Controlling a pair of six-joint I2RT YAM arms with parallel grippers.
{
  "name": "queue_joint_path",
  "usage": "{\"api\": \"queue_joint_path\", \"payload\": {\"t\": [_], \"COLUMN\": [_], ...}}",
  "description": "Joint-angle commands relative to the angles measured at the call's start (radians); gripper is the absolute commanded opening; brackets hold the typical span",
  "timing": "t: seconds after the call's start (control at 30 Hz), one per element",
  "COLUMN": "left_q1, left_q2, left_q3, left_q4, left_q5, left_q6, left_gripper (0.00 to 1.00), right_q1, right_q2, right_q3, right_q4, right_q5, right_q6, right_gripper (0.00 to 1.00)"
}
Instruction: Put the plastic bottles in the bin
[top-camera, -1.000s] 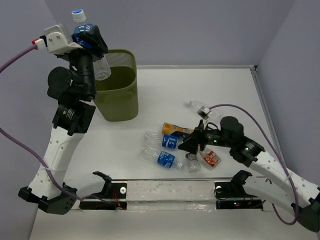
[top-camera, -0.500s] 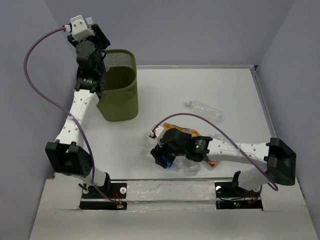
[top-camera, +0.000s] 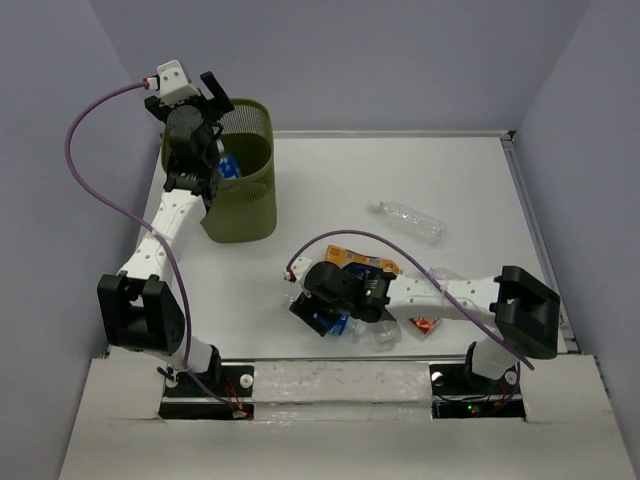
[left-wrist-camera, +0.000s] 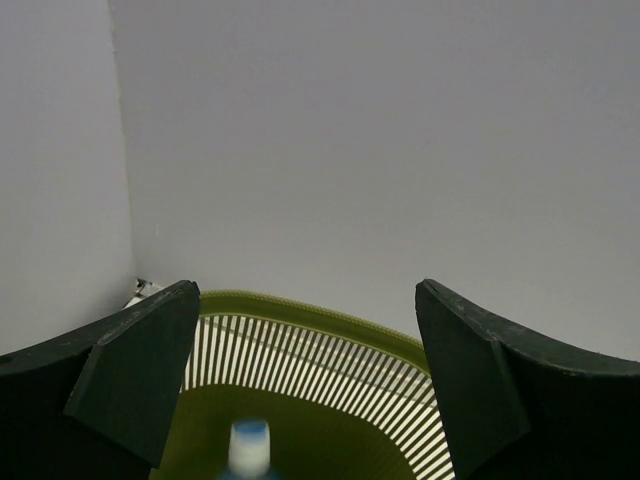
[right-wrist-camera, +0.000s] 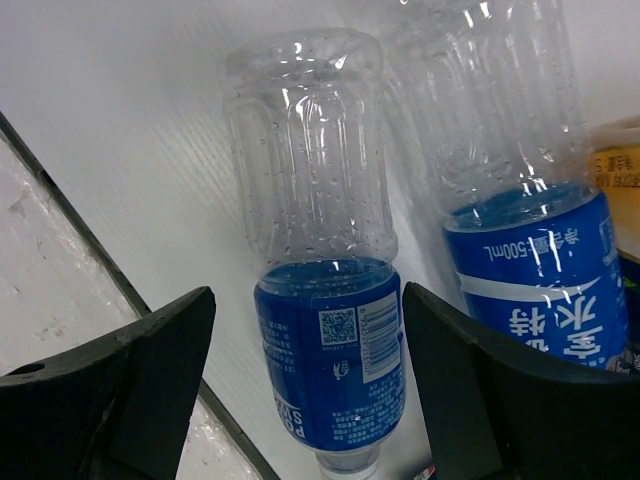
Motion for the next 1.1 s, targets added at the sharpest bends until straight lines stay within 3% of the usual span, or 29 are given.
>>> {"api": "queue_joint_path", "payload": {"t": [0.0,0.13,0.23,0.37,0.5,0.6,0.73,0.87,0.97,1.07], "left_q1": [0.006,0.006,0.006,0.006,0.004,0.006,0.004,0.004,0.006,0.006], "left_q2": [-0.126,-0.196,-0.282,-0.448,-0.678,-0.811,-0.911,-1.037,-1.089,-1.129], "left_q3": [-0.006,0.006,0.012,-0.099,-0.222,-0.316,-0.379,-0.434,-0.451,-0.452], "left_q4": [0.109,0.054,-0.076,-0.236,-0.412,-0.524,-0.722,-0.877,-1.006,-1.060], "left_q5": [0.003,0.040,0.069,0.201,0.281,0.333,0.378,0.344,0.293,0.318], "left_q6": [-0.024,-0.059,-0.156,-0.286,-0.366,-0.374,-0.351,-0.348,-0.391,-0.379], "left_gripper": [0.99,0.99,0.99,0.99,0.99,0.99,0.99,0.99,0.99,0.99], "right_q1": [0.018,0.036,0.056,0.078,0.104,0.104,0.104,0.115,0.125,0.125], "right_q2": [0.032,0.078,0.117,0.157,0.151,0.157,0.241,0.278,0.215,0.074], "right_q3": [0.041,0.051,0.068,0.087,0.103,0.111,0.154,0.180,0.202,0.229], "right_q4": [-0.002,0.006,0.006,0.015,0.017,0.017,-0.014,-0.012,-0.011,-0.015], "right_q5": [0.014,0.017,0.028,0.053,0.085,0.035,0.017,0.036,0.074,0.106], "right_q6": [-0.006,-0.006,-0.013,-0.014,0.003,-0.006,-0.002,0.024,0.035,0.053], "right_gripper": [0.80,0.78,0.73,0.73,0.52,0.74,0.79,0.58,0.41,0.40]}}
